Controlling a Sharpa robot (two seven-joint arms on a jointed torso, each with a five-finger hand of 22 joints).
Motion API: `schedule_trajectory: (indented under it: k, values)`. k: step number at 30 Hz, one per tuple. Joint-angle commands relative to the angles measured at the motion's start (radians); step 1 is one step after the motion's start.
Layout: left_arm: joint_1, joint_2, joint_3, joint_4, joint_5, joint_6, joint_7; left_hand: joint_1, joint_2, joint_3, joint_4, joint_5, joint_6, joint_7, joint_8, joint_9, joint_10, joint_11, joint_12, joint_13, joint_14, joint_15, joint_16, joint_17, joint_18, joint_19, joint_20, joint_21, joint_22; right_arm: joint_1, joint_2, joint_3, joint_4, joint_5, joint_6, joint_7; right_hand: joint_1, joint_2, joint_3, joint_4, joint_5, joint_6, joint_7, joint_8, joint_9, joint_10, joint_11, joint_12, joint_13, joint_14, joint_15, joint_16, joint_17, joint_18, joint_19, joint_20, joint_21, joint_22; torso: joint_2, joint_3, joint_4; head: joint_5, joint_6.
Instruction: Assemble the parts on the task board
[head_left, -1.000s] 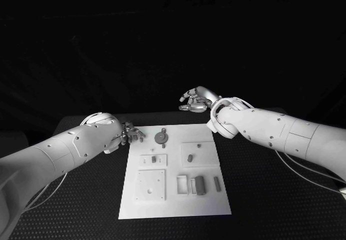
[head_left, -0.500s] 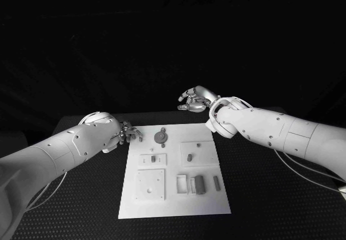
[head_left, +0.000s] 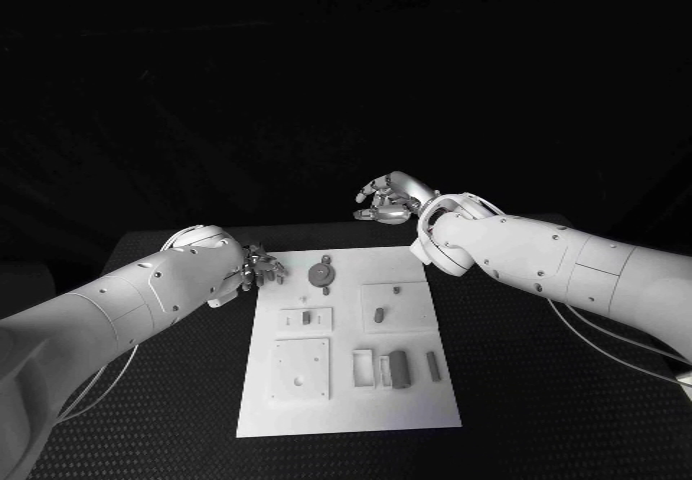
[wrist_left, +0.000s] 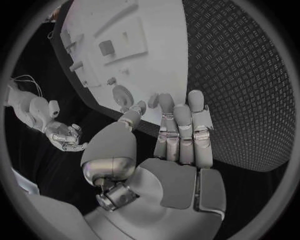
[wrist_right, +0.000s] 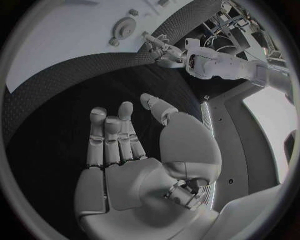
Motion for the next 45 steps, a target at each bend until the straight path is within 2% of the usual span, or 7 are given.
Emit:
schedule_trajectory:
  k: [1, 6, 9, 15, 22, 39, 45]
  values:
    - [0.000, 0.004, 0.001, 0.001, 0.016, 0.012, 0.014, 0.002, 0.011, 0.001, -0.006, -0.003, 0.004, 0.005, -0.003, 0.001, -0.007, 0.001, 0.006, 0.001, -0.006, 0.000, 0.004, -0.001, -0.007, -0.002, -0.001, 0.005, 0.025, 0.000, 0.001, 0.000, 0.002, -0.001, 0.008, 0.003, -0.003, 0.006, 0.000, -0.004, 0.004, 0.015, 0.024, -0.004, -0.001, -0.091, 0.027, 0.003, -0.001, -0.006, 0.002, -0.004, -0.001, 0.012, -0.006, 0.000, -0.004, 0.002, -0.001, 0.0001, 0.0005, 0.004, 0.007]
    - [0.000, 0.005, 0.001, 0.003, 0.016, 0.012, 0.014, 0.001, 0.010, 0.001, -0.007, -0.003, 0.004, 0.005, -0.003, 0.001, -0.006, 0.001, 0.006, 0.001, -0.005, 0.001, 0.004, -0.002, -0.007, -0.002, -0.001, 0.006, 0.025, 0.000, 0.001, 0.000, 0.002, -0.001, 0.008, 0.003, -0.003, 0.006, 0.000, -0.004, 0.004, 0.015, 0.024, -0.004, -0.001, -0.091, 0.027, 0.004, -0.001, -0.006, 0.002, -0.004, -0.001, 0.012, -0.006, 0.000, -0.004, 0.002, 0.000, 0.0001, 0.0005, 0.012, 0.015]
    - [0.000, 0.006, 0.001, 0.003, 0.018, 0.013, 0.014, 0.000, 0.010, 0.001, -0.010, -0.003, 0.004, 0.004, -0.003, 0.001, -0.005, 0.001, 0.007, 0.002, -0.004, 0.000, 0.005, -0.002, -0.007, -0.001, -0.002, 0.006, 0.025, 0.000, 0.001, 0.000, 0.002, -0.001, 0.007, 0.003, -0.003, 0.006, 0.000, -0.004, 0.004, 0.015, 0.024, -0.004, -0.001, -0.091, 0.027, 0.004, -0.001, -0.006, 0.002, -0.004, -0.001, 0.012, -0.006, 0.000, -0.004, 0.002, -0.001, 0.0001, 0.0002, 0.016, 0.015]
    - [0.001, 0.007, 0.001, 0.003, 0.024, 0.023, 0.014, 0.003, 0.015, 0.005, -0.018, -0.002, 0.007, 0.003, -0.002, 0.002, -0.003, 0.000, 0.009, 0.002, -0.002, -0.001, 0.007, -0.004, -0.006, 0.001, -0.002, 0.009, 0.025, 0.000, 0.001, 0.000, 0.003, -0.001, 0.008, 0.003, -0.003, 0.006, 0.000, -0.004, 0.004, 0.015, 0.024, -0.004, -0.001, -0.091, 0.027, 0.004, -0.001, -0.006, 0.002, -0.004, -0.001, 0.012, -0.006, 0.000, -0.004, 0.002, -0.001, -0.0003, 0.0005, 0.015, 0.011]
    - [0.000, 0.009, 0.001, -0.004, 0.025, 0.029, 0.013, 0.021, 0.034, 0.023, -0.046, -0.001, 0.012, 0.002, 0.000, 0.004, -0.003, -0.001, 0.010, 0.002, -0.001, -0.002, 0.009, -0.010, -0.007, 0.002, -0.003, 0.013, 0.024, 0.000, 0.001, 0.000, 0.003, -0.001, 0.007, 0.003, -0.003, 0.006, 0.000, -0.004, 0.004, 0.015, 0.024, -0.004, -0.001, -0.091, 0.027, 0.004, -0.001, -0.006, 0.002, -0.004, -0.001, 0.012, -0.006, 0.000, -0.004, 0.002, -0.001, -0.0002, 0.0003, 0.015, 0.009]
    - [-0.006, 0.018, 0.001, -0.033, 0.028, 0.032, 0.013, 0.029, 0.040, 0.032, -0.052, -0.003, 0.013, 0.002, 0.001, 0.006, -0.001, -0.001, 0.011, 0.002, 0.000, -0.002, 0.011, -0.012, -0.008, 0.003, -0.003, 0.016, 0.024, 0.000, -0.001, 0.000, 0.007, -0.001, 0.007, 0.003, -0.003, 0.006, 0.000, -0.004, 0.004, 0.015, 0.024, -0.004, -0.001, -0.091, 0.027, 0.004, -0.001, -0.006, 0.002, -0.003, -0.001, 0.012, -0.006, 0.000, -0.004, 0.002, 0.001, 0.0004, 0.0001, 0.013, 0.007]
    - [-0.006, 0.016, 0.001, -0.035, 0.035, 0.035, 0.015, 0.039, 0.058, 0.041, -0.061, -0.002, 0.017, 0.001, 0.003, 0.008, 0.000, -0.002, 0.012, 0.003, 0.002, -0.002, 0.013, -0.015, -0.008, 0.005, -0.003, 0.018, 0.024, 0.000, -0.001, 0.000, 0.007, -0.001, 0.007, 0.003, -0.003, 0.007, 0.000, -0.004, 0.004, 0.015, 0.024, -0.004, -0.001, -0.091, 0.027, 0.004, -0.001, -0.006, 0.002, -0.003, -0.001, 0.012, -0.006, 0.000, -0.004, 0.002, -0.001, -0.0001, 0.0009, 0.012, 0.005]
